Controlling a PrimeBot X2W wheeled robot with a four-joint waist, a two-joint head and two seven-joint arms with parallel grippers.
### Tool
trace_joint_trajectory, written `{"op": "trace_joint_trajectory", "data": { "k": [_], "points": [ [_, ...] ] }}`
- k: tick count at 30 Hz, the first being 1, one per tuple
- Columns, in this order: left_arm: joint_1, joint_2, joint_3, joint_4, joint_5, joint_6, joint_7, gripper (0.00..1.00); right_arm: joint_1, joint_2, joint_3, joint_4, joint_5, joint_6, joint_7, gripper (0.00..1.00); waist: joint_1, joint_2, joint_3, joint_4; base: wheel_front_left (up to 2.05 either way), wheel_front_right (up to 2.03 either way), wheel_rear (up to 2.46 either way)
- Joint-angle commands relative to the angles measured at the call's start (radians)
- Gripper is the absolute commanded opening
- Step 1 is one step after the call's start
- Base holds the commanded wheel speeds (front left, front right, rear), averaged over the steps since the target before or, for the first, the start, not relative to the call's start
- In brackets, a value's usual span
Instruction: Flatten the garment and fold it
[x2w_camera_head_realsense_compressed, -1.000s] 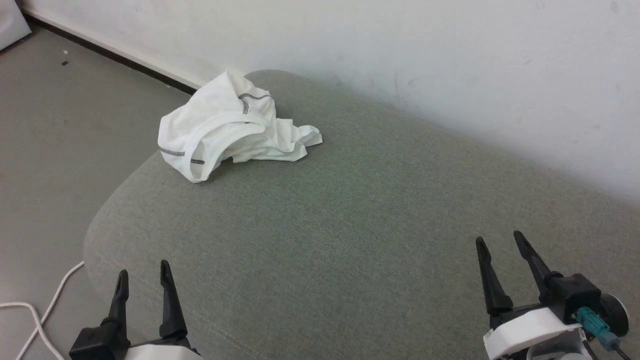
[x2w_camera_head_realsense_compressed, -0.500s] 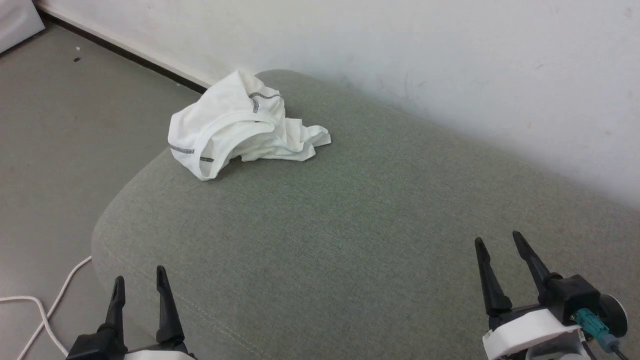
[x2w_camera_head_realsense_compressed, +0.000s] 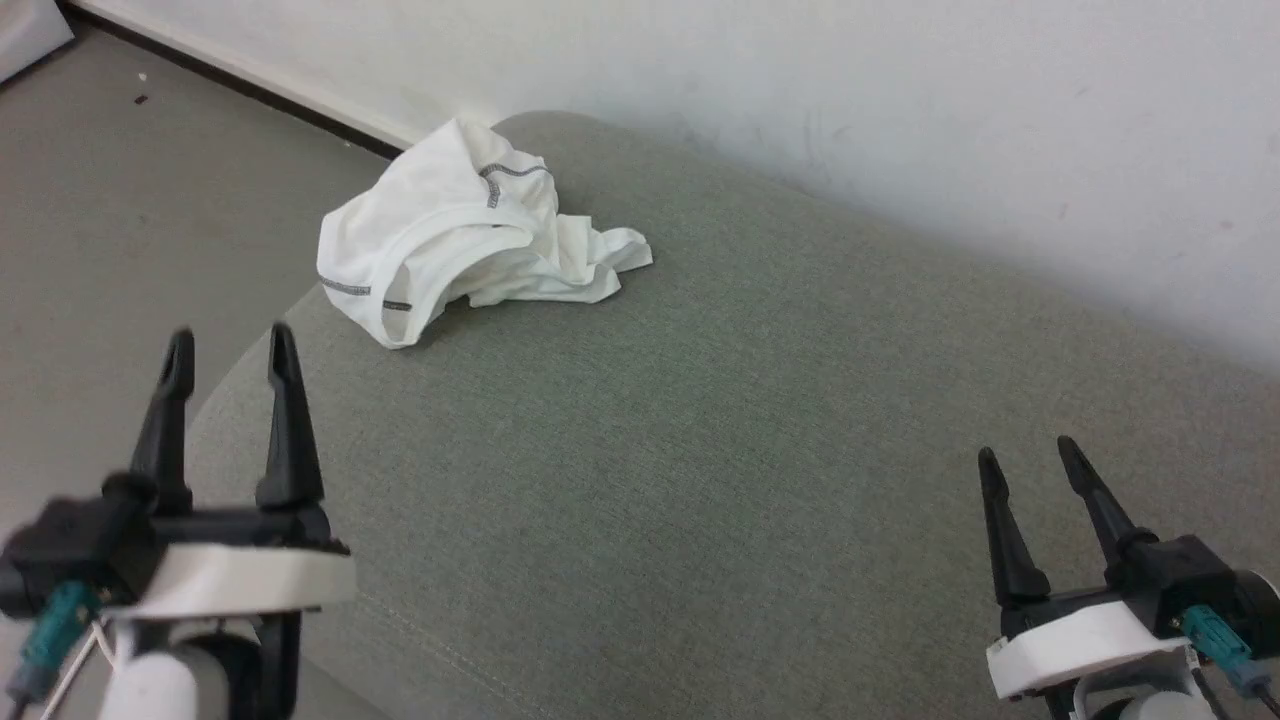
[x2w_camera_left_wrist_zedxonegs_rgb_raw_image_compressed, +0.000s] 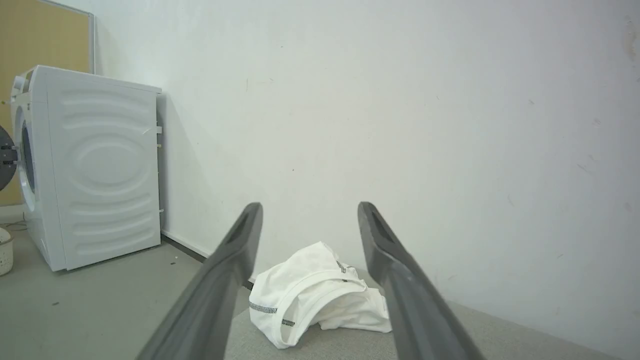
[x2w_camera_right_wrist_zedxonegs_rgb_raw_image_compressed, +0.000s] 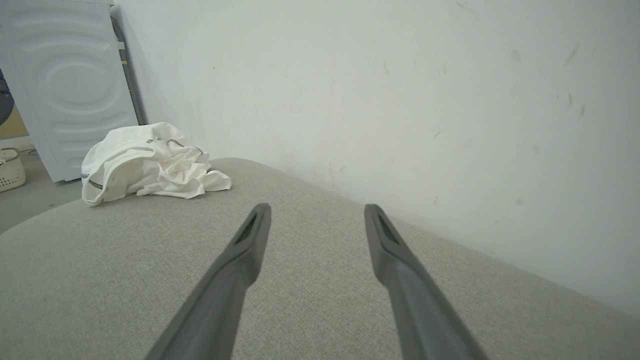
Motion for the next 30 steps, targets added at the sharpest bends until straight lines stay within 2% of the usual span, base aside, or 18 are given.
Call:
{"op": "trace_joint_trajectory", "data": {
  "k": [1,5,8,17,20,30],
  "points": [
    [-0.079,0.047,-0.007,-0.014,0.007,-0.032,0.043,1.00,-0.018,0.002,-0.005,-0.012,-0.009,-0.001,-0.005,1.00,0.0000,0.0000,0.052,-0.020,0.00,0.00,0.00],
    [-0.256,0.108,-0.016,0.015,-0.030,-0.085,0.144,1.00,-0.046,0.002,-0.003,-0.035,-0.039,-0.001,-0.004,1.00,0.0000,0.0000,0.112,-0.044,0.00,0.00,0.00],
    [-0.393,0.156,-0.009,0.090,-0.058,-0.110,0.209,1.00,-0.066,0.002,-0.006,-0.067,-0.069,-0.001,0.009,1.00,0.0000,0.0000,0.155,-0.060,0.00,0.00,0.00],
    [-0.704,0.258,0.015,0.403,-0.145,-0.141,0.359,1.00,-0.109,-0.024,-0.009,-0.234,-0.137,-0.001,0.112,1.00,0.0000,0.0000,0.317,-0.125,0.00,0.00,0.00],
    [-0.782,0.282,0.011,0.505,-0.164,-0.150,0.386,1.00,-0.118,-0.050,-0.008,-0.293,-0.140,-0.001,0.148,1.00,0.0000,0.0000,0.371,-0.148,0.00,0.00,0.00],
    [-0.888,0.336,-0.038,0.743,-0.214,-0.169,0.457,1.00,-0.115,-0.099,-0.011,-0.454,-0.142,-0.001,0.231,1.00,0.0000,0.0000,0.486,-0.219,0.00,0.00,0.00]
  ]
}}
